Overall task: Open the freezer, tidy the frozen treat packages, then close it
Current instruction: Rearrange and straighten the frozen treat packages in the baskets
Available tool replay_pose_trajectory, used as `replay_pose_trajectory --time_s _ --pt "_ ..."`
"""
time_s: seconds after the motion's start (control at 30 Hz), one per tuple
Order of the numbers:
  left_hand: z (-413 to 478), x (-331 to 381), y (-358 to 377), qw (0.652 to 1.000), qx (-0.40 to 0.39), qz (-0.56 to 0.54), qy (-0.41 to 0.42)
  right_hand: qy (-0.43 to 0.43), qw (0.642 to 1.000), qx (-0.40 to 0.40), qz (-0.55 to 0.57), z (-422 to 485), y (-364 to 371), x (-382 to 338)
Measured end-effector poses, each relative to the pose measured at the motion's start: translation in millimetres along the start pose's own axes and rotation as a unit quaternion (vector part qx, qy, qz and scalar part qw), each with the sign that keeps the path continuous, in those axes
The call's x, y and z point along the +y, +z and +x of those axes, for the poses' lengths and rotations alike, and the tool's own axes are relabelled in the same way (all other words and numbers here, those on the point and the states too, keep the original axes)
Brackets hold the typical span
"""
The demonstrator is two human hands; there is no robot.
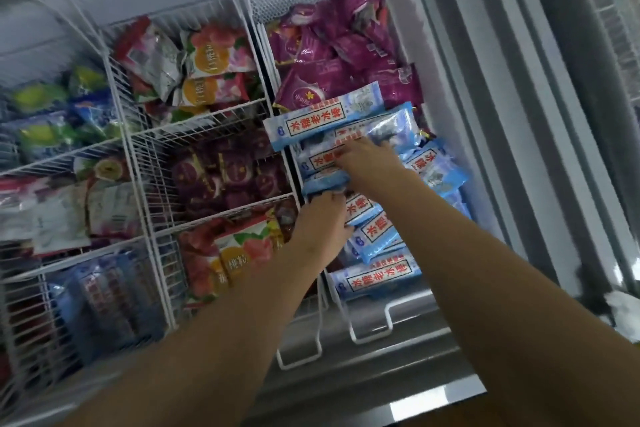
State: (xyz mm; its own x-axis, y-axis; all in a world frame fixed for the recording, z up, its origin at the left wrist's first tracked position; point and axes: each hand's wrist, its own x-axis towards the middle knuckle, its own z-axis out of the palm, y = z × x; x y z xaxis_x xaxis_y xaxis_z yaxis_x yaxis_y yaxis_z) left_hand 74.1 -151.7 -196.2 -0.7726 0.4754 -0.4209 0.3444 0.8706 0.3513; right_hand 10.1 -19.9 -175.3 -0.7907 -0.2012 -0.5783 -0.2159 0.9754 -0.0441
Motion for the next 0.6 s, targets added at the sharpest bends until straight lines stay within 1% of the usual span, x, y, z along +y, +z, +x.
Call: replay_pose_trajectory --time_s 0.07,0.13,0.27,0.37,0.47,0.53,0.6 --pt "-9.5 -2.5 1.4 1.0 0.004 -0.013 0.008 0.009 0.999 -0.032 -0.027 1.4 -0.4 1.7" --pt "-19.5 -5.8 -4.2 1.0 0.014 -0.014 0.015 0.015 0.998 -0.047 -0.043 2.2 -2.2 1.7" --pt "-46.8 -23.9 -25.1 0.999 0.045 -0.012 0.012 0.01 0.999 -0.011 -0.048 -0.4 -12.1 0.6" --pt "-74.9 -49.0 -33.6 0.999 0.045 0.008 0.01 -0.016 1.0 0.004 0.016 -8.5 -16.4 -1.0" --pt "-115.6 -86.8 -39.6 0.999 0.024 -0.003 -0.045 -0.056 0.992 -0.008 0.108 -12.1 -22.9 -22.5" --pt "-146.0 -115.5 -45.1 0.992 0.022 -0.047 -0.114 -0.077 0.985 -0.023 0.154 -7.7 -24.8 -44.9" --pt "-178.1 -144.4 -52.1 0.976 0.037 -0.107 -0.187 -0.094 0.975 -0.043 0.197 -1.6 -25.6 -73.2"
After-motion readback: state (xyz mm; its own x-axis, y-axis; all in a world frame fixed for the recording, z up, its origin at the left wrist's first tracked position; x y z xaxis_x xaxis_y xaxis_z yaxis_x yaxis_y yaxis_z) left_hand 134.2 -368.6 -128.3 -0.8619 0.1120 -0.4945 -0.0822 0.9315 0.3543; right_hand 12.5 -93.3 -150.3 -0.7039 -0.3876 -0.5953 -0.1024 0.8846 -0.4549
